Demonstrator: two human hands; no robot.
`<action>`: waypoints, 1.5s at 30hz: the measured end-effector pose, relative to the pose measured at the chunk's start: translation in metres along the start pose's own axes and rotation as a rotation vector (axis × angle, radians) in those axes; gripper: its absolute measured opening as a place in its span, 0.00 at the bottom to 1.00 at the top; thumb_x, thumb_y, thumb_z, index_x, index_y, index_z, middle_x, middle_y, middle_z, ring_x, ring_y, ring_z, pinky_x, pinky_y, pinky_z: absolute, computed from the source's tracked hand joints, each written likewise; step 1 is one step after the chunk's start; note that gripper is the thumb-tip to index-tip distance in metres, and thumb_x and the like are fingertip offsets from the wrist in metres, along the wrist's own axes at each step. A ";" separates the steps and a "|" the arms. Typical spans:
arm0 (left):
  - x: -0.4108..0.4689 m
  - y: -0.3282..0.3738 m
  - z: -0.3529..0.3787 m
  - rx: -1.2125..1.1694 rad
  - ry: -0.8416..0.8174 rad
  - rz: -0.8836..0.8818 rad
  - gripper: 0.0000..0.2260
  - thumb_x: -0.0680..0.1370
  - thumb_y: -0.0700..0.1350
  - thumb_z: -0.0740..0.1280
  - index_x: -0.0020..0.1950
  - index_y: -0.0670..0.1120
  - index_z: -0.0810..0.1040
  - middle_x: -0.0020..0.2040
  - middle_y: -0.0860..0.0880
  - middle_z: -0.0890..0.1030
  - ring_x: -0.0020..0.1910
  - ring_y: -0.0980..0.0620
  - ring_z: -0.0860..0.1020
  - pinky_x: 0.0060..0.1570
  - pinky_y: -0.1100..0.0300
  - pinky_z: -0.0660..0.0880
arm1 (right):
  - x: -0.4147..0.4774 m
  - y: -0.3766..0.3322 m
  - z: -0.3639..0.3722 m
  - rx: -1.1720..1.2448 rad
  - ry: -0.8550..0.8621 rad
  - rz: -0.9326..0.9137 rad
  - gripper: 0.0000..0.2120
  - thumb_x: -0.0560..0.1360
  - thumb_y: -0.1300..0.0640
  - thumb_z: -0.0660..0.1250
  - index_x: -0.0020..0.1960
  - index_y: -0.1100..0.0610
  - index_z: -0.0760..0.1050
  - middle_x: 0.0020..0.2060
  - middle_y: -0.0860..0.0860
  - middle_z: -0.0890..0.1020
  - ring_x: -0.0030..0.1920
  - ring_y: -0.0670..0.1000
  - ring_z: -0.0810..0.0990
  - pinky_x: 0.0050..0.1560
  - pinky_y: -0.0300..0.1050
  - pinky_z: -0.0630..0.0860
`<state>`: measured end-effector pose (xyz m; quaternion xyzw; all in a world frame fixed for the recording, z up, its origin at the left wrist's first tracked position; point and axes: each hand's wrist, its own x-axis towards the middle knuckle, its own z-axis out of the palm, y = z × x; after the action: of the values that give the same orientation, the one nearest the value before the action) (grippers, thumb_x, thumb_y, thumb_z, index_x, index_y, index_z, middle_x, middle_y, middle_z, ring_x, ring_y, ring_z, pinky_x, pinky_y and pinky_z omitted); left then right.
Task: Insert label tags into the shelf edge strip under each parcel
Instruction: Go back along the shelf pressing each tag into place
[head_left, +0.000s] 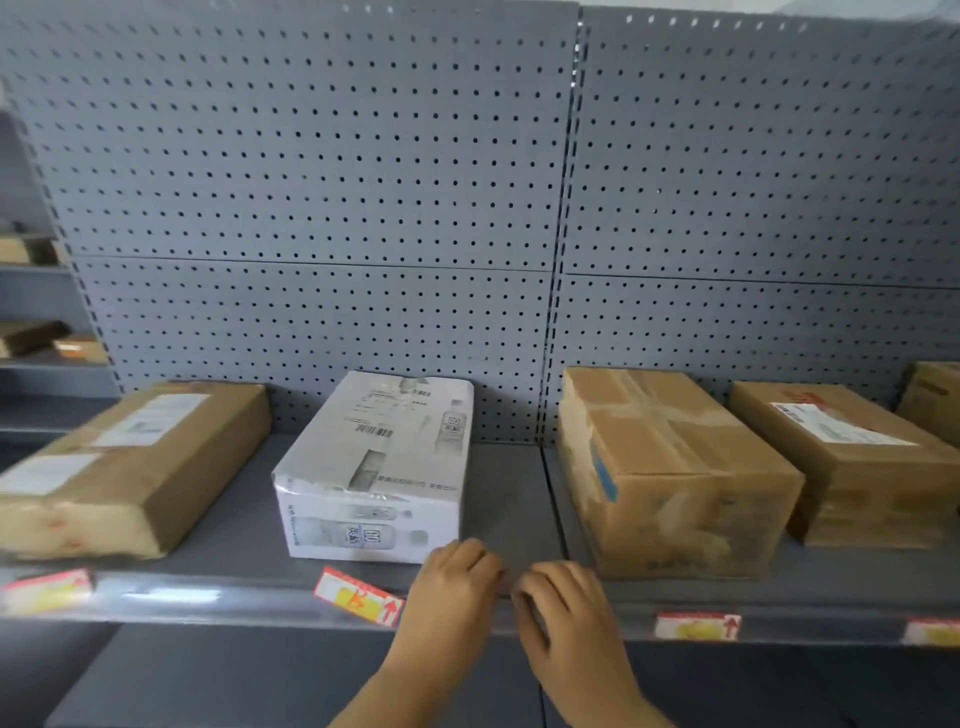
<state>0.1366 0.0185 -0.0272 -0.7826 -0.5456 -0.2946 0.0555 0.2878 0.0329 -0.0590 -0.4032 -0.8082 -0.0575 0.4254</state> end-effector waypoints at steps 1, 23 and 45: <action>-0.008 -0.019 -0.011 0.019 -0.014 -0.028 0.09 0.62 0.36 0.75 0.36 0.47 0.79 0.33 0.49 0.79 0.31 0.47 0.77 0.32 0.60 0.75 | 0.007 -0.014 0.010 0.011 -0.022 0.001 0.07 0.75 0.55 0.62 0.41 0.55 0.77 0.39 0.50 0.80 0.41 0.52 0.76 0.43 0.44 0.69; -0.056 -0.162 -0.072 -0.169 -0.140 -0.080 0.07 0.78 0.44 0.62 0.49 0.49 0.81 0.50 0.52 0.79 0.51 0.53 0.75 0.45 0.62 0.71 | 0.026 -0.126 0.090 -0.129 -0.224 0.357 0.07 0.69 0.61 0.74 0.40 0.54 0.76 0.44 0.49 0.75 0.42 0.48 0.73 0.40 0.41 0.73; -0.073 -0.159 -0.058 0.113 -0.185 0.002 0.17 0.51 0.37 0.81 0.31 0.51 0.78 0.30 0.53 0.76 0.28 0.53 0.75 0.26 0.62 0.72 | 0.026 -0.125 0.090 -0.139 -0.321 0.234 0.03 0.73 0.61 0.70 0.45 0.54 0.78 0.43 0.48 0.77 0.44 0.49 0.75 0.44 0.43 0.74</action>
<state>-0.0442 -0.0023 -0.0549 -0.8025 -0.5635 -0.1899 0.0492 0.1344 0.0048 -0.0656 -0.5266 -0.8073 0.0014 0.2662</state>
